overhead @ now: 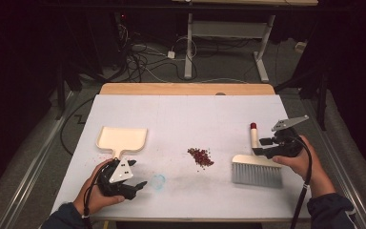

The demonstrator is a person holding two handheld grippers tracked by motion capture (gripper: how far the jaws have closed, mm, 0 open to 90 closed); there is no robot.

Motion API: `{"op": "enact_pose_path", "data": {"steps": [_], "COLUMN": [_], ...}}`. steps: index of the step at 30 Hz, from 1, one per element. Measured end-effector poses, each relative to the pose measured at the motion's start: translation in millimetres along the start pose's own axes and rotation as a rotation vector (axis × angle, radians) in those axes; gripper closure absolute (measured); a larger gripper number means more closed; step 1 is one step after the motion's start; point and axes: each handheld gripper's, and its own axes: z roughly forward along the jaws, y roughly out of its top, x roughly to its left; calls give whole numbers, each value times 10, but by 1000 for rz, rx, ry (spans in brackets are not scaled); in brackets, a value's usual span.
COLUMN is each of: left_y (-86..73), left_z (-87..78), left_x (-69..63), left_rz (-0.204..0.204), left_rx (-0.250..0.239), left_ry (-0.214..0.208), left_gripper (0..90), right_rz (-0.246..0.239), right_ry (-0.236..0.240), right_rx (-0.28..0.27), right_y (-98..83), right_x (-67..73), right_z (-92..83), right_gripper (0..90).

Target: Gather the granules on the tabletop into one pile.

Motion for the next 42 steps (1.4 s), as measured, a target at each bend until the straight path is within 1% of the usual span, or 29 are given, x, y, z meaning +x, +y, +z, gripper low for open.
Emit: {"op": "enact_pose_path", "data": {"steps": [1, 3, 4, 5, 6, 8, 10, 13, 14, 15, 16, 20, 22, 25, 27, 29, 30, 31, 32, 33, 35, 37, 39, 41, 42], "left_y": [0, 2, 3, 4, 5, 6, 5, -1, -2, -3, -2, 5, 5, 2, 3, 5, 6, 9, 9, 9, 7, 6, 8, 8, 9], "left_z": [0, -1, -1, 1, 4, 8, 8, 7, 10, 13, 15, 21, 20, 15, 13, 11, 9, 4, -3, -7, -18, -26, -33, -47, -55], "left_x": [0, -1, -1, -4, -5, -9, -8, -2, -3, -5, -7, -13, -15, -7, -3, -9, -14, -12, -10, -8, -1, 3, 1, -4, -6], "left_rz": [0, 1, 3, 3, 3, 5, 9, 7, 7, 5, 6, 9, 9, 6, 6, 11, 10, 12, 5, 4, 3, 2, 3, 4, 3], "left_rx": [0, -1, -1, 0, 0, 2, 5, 5, 6, 7, 8, 9, 9, 7, 5, 5, 3, -1, -7, -9, -13, -18, -22, -26, -32], "left_ry": [0, 0, 1, 0, -1, -3, -2, -2, -3, -4, -5, -5, -6, -4, -1, 3, 6, 10, 10, 13, 21, 27, 34, 43, 47], "left_gripper": [212, 212, 212, 212, 212, 212, 212, 212, 212, 212, 212, 212, 212, 212, 212, 212, 212, 212, 212, 212, 212, 212, 213, 212, 213], "right_rz": [15, 55, 54, 68, 93, 130, 144, 192, 208, 212, 212, 193, 172, 174, 176, 177, 176, 175, 172, 154, 118, 81, 47, 23, 20], "right_ry": [-37, -125, -153, -172, -179, -173, -189, -221, -211, -219, -222, -248, -258, -255, -268, -282, -298, -303, -301, -289, -302, -302, -311, -321, -318], "right_rx": [-14, -6, -1, 5, 10, 35, 77, 123, 126, 111, 111, 114, 102, 94, 88, 62, 40, 15, -13, -56, -115, -189, -250, -316, -360], "right_y": [9, 22, 25, 24, 18, 7, -3, -34, -42, -47, -42, -15, -2, 1, 1, 6, 14, 20, 30, 47, 80, 120, 156, 173, 172], "right_x": [-10, -11, -19, -25, -43, -67, -75, -119, -131, -138, -138, -110, -106, -110, -112, -115, -111, -107, -96, -66, 3, 90, 181, 274, 328], "right_z": [0, 32, 71, 112, 179, 289, 417, 565, 588, 600, 601, 637, 661, 668, 656, 622, 599, 571, 536, 481, 396, 286, 178, 73, 16], "right_gripper": [463, 477, 476, 474, 476, 473, 472, 447, 440, 452, 456, 468, 476, 472, 455, 434, 427, 425, 417, 413, 396, 367, 331, 306, 292]}}
